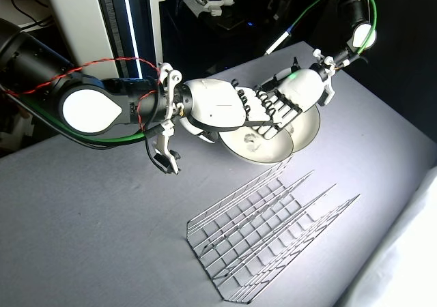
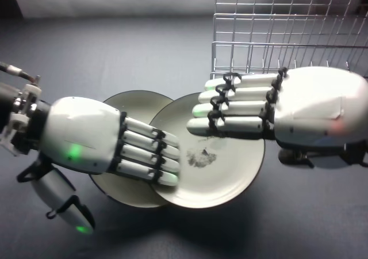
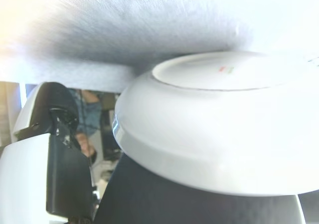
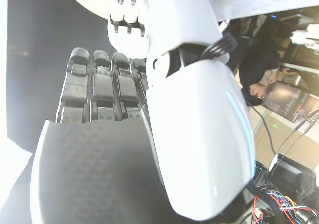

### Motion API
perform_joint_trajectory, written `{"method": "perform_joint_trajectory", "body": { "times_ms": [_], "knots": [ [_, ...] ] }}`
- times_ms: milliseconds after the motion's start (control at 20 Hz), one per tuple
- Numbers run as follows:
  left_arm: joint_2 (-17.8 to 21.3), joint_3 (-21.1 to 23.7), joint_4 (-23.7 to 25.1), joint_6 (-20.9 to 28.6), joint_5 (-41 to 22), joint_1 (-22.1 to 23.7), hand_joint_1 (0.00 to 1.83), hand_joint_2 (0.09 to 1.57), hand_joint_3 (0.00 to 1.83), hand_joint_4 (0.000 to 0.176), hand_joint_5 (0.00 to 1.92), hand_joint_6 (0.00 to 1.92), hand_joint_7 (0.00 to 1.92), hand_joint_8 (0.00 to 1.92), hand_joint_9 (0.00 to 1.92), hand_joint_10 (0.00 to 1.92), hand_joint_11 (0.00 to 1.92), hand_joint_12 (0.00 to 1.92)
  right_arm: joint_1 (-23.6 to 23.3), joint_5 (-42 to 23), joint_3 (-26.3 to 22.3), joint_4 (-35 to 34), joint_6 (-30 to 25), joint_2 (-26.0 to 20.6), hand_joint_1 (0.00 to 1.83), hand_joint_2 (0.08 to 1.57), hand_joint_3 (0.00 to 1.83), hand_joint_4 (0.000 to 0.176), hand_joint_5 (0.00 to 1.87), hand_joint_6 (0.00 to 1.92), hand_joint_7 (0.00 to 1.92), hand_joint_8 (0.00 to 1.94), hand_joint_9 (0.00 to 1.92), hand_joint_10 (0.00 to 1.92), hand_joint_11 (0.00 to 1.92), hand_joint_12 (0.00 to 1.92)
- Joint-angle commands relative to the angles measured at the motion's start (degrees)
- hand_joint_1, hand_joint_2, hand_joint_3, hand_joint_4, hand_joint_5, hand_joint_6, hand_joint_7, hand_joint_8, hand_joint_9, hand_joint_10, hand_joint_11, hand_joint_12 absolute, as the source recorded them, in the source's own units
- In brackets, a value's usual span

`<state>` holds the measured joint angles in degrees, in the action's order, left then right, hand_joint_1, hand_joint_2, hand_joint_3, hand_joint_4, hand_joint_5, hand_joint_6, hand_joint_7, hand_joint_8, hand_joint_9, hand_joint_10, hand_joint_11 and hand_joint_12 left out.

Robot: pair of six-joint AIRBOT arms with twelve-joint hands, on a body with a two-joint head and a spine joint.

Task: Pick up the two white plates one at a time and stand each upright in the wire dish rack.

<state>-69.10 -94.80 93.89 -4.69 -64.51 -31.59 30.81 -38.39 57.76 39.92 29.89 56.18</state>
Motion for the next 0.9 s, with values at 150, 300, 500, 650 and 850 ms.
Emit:
{"method": "perform_joint_trajectory", "body": {
  "times_ms": [150, 300, 500, 650, 850],
  "knots": [
    [2.34, -1.62, -2.14, 0.18, -1.81, -1.49, 0.0, 1.11, 0.0, 0.0, 0.0, 0.0, 0.0, 0.0, 0.0, 0.0, 0.0, 0.0, -2.86, -6.01, -0.05, -2.2, -0.73, -0.3, 1.51, 1.0, 0.01, 0.0, 0.0, 0.0, 0.0, 0.0, 0.0, 0.0, 0.0, 0.0],
    [2.77, -2.4, -2.14, 0.17, -3.22, -1.47, 0.0, 1.1, 0.0, 0.0, 0.0, 0.0, 0.0, 0.0, 0.0, 0.0, 0.0, 0.0, -2.84, -5.81, -0.05, -2.08, -0.73, -0.7, 1.53, 1.03, 0.02, 0.0, 0.0, 0.0, 0.0, 0.0, 0.0, 0.0, 0.0, 0.0],
    [3.4, -2.86, -1.88, 0.17, -4.2, -1.47, 0.0, 1.09, 0.0, 0.0, 0.01, 0.0, 0.0, 0.0, 0.0, 0.0, 0.0, 0.0, -2.26, -5.27, -0.05, -1.56, -0.73, -0.66, 1.5, 1.02, 0.01, 0.0, 0.0, 0.0, 0.0, 0.0, 0.0, 0.0, 0.0, 0.0],
    [4.17, -2.91, -0.94, 0.17, -4.93, -1.46, 0.0, 1.09, 0.0, 0.0, 0.0, 0.0, 0.0, 0.0, 0.0, 0.0, 0.0, 0.0, -1.19, -5.24, -0.07, -1.21, -0.82, -0.63, 1.53, 1.01, 0.0, 0.0, 0.0, 0.0, 0.0, 0.0, 0.0, 0.0, 0.0, 0.0],
    [5.0, -3.68, 0.03, 0.16, -6.3, -1.24, 0.0, 1.08, 0.0, 0.0, 0.01, 0.0, 0.0, 0.0, 0.0, 0.0, 0.0, 0.0, 0.2, -5.13, -0.06, -1.08, -0.93, -0.49, 1.54, 1.02, 0.0, 0.0, 0.0, 0.0, 0.0, 0.0, 0.0, 0.0, 0.0, 0.0]
  ]
}}
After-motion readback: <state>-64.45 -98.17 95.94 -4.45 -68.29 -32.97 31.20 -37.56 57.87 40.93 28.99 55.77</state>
